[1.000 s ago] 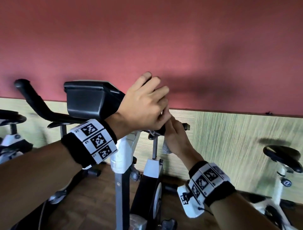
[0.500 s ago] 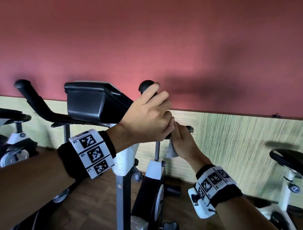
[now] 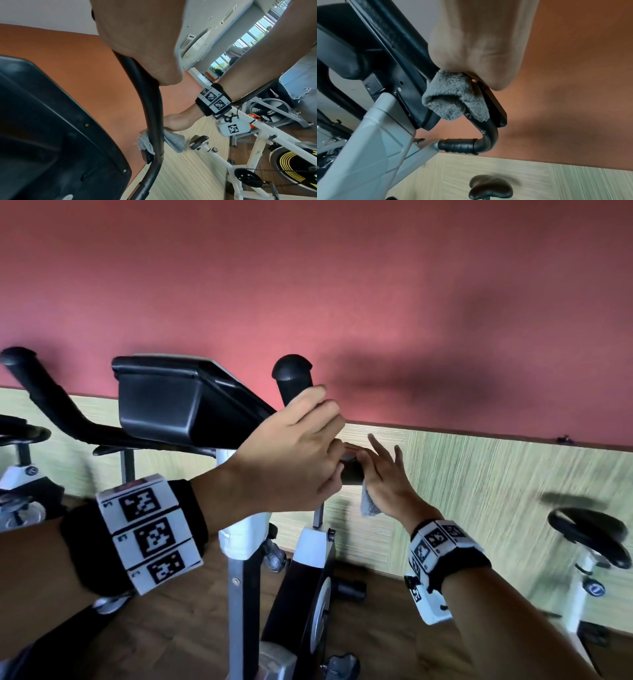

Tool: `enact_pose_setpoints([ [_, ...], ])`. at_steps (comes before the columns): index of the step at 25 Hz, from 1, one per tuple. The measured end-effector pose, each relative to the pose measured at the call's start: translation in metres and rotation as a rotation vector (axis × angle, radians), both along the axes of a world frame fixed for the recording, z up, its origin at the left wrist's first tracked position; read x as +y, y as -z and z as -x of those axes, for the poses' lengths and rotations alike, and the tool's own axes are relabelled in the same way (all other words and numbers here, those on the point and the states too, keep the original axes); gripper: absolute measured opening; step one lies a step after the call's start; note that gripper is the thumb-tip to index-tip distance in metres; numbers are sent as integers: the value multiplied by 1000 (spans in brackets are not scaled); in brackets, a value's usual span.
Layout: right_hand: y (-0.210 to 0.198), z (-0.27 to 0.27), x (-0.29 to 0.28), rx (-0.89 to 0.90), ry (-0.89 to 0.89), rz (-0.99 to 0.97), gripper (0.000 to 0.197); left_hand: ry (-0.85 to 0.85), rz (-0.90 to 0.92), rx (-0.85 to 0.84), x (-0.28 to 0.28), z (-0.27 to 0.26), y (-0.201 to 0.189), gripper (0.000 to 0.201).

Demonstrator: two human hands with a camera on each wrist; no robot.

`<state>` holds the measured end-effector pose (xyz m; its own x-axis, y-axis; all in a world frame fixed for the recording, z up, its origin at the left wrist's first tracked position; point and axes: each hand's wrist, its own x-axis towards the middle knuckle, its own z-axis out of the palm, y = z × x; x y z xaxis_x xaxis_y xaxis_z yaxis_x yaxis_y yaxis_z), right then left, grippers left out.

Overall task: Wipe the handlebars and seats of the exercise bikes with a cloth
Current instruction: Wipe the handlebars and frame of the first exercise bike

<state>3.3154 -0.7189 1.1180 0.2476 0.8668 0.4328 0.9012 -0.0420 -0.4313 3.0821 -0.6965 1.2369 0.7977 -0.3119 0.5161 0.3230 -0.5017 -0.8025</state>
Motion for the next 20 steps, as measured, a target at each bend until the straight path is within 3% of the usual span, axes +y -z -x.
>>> enact_pose_setpoints([
  [2, 9, -2, -4, -6, -5, -55, 55, 12, -11, 10, 3, -1, 0, 39],
  [5, -15, -9, 4, -131, -10, 97, 58, 68, 13, -38, 3, -3, 3, 36],
  [7, -27, -3, 8, -55, -45, 156, 51, 101, 17, -61, 4, -4, 2, 35],
  [13, -16, 31, -15, 320, -184, -202, 47, 191, -6, -106, 12, -10, 5, 32],
  [17, -38, 54, -13, 370, -263, -234, 43, 181, -42, -104, 16, -10, 7, 33],
  [20, -33, 44, -9, 434, -272, -190, 65, 223, -19, -102, 17, -11, 6, 31],
])
